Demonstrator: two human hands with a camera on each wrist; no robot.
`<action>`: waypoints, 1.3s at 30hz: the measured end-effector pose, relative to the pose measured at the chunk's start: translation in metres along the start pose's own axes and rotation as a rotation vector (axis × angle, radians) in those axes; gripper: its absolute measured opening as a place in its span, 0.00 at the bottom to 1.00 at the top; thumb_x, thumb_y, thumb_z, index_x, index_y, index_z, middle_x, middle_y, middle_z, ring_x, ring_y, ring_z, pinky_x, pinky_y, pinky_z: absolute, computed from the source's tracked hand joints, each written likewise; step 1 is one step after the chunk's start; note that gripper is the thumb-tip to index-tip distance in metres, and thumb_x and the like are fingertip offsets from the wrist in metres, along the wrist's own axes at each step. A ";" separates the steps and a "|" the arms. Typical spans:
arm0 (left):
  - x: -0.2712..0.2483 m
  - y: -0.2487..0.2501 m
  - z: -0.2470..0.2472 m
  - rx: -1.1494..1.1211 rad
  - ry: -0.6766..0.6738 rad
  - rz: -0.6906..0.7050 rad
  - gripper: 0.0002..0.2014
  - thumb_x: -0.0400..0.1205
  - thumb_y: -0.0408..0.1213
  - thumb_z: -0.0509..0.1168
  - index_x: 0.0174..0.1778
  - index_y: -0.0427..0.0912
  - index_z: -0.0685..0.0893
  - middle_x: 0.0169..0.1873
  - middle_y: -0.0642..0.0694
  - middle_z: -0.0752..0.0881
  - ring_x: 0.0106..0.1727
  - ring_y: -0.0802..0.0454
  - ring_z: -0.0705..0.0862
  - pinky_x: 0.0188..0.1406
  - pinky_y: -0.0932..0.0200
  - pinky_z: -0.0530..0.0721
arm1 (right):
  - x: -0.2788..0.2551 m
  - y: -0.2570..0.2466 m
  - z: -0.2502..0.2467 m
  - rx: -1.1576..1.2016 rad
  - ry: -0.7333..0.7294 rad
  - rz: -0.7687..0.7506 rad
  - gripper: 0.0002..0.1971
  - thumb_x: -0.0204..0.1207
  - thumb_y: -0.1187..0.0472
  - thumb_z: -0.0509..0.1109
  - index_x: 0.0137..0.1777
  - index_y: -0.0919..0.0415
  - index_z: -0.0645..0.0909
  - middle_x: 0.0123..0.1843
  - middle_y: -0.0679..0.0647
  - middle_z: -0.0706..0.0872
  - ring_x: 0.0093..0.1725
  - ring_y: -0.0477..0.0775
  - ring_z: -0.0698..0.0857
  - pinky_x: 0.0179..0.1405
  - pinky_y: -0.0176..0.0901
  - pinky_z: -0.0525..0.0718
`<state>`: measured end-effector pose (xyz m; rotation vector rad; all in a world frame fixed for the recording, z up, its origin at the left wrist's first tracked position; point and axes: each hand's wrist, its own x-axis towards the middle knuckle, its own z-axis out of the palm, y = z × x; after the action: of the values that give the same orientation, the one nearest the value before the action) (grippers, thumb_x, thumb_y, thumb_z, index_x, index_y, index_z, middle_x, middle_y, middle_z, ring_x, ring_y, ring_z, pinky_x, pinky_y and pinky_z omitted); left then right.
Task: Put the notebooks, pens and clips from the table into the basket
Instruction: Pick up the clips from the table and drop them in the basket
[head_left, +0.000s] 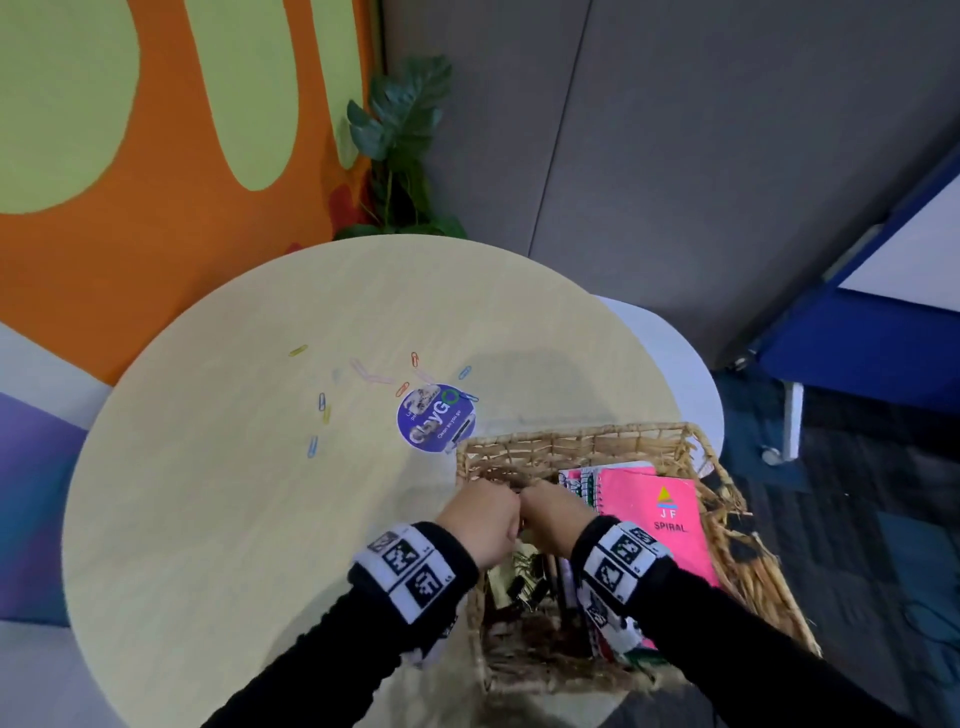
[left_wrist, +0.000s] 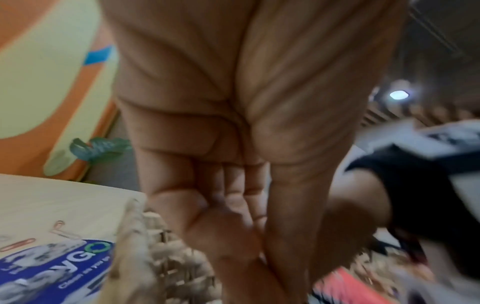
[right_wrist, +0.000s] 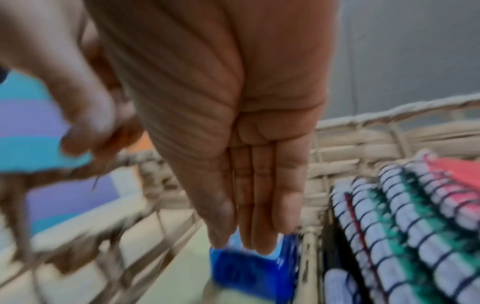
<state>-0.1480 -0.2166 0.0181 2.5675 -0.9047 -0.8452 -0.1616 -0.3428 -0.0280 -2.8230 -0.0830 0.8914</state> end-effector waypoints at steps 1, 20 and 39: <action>0.004 0.006 0.005 0.047 -0.029 0.001 0.10 0.77 0.27 0.62 0.49 0.34 0.87 0.52 0.37 0.89 0.55 0.39 0.86 0.55 0.50 0.84 | -0.004 0.007 -0.002 0.025 0.052 0.000 0.08 0.72 0.67 0.68 0.48 0.65 0.85 0.51 0.65 0.89 0.51 0.63 0.88 0.45 0.47 0.82; 0.027 -0.010 -0.019 -0.264 0.252 0.049 0.11 0.78 0.34 0.63 0.53 0.38 0.86 0.50 0.40 0.89 0.50 0.46 0.86 0.53 0.58 0.83 | -0.020 0.049 -0.030 0.284 0.238 -0.065 0.05 0.73 0.57 0.71 0.46 0.53 0.87 0.42 0.48 0.90 0.42 0.47 0.86 0.39 0.37 0.78; 0.043 -0.251 -0.009 -0.378 0.548 -0.799 0.09 0.79 0.31 0.59 0.52 0.37 0.80 0.56 0.40 0.82 0.57 0.42 0.81 0.56 0.55 0.77 | 0.272 -0.156 -0.095 -0.332 0.098 -0.659 0.23 0.74 0.77 0.60 0.67 0.61 0.78 0.67 0.65 0.78 0.69 0.65 0.72 0.64 0.59 0.77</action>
<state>0.0037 -0.0534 -0.1048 2.5604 0.4301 -0.3613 0.1155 -0.1750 -0.0754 -2.7922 -1.1614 0.6186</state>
